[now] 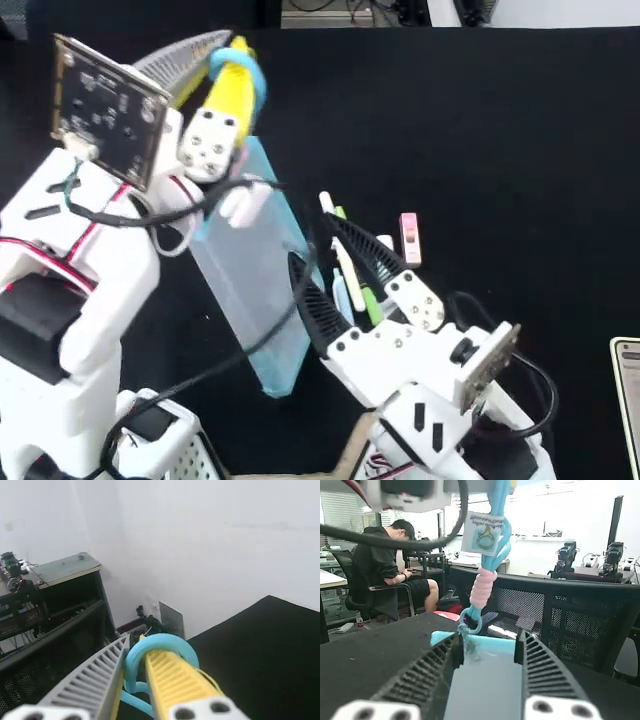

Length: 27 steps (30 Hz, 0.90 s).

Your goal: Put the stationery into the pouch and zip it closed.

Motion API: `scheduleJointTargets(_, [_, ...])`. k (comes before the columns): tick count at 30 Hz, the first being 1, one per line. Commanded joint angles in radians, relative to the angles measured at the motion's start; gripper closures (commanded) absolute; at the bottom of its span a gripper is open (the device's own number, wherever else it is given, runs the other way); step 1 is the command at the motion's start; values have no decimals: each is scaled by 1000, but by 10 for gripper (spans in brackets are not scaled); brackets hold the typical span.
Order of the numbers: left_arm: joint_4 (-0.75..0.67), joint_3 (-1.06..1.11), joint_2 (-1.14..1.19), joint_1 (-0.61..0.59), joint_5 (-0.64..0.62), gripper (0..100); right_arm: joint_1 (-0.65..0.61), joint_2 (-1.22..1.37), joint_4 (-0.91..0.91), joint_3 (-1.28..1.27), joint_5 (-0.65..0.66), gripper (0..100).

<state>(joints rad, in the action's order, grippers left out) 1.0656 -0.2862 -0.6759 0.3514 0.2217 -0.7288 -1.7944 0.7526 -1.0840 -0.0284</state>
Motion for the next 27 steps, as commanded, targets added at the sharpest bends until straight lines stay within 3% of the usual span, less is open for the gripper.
scheduleJointTargets(1, [-15, -48, -12, 96, -5, 970, 5, 1, -37, -1, 3, 818])
scheduleJointTargets(10, [-25, -53, -12, 229, -5, 970, 5, 13, -29, -7, 3, 813])
scheduleJointTargets(16, [-26, -54, -12, 271, -5, 970, -46, 111, -25, 2, 3, 747])
scheduleJointTargets(27, [-26, -54, -12, 262, 2, 970, -87, 96, -12, -4, 11, 848])
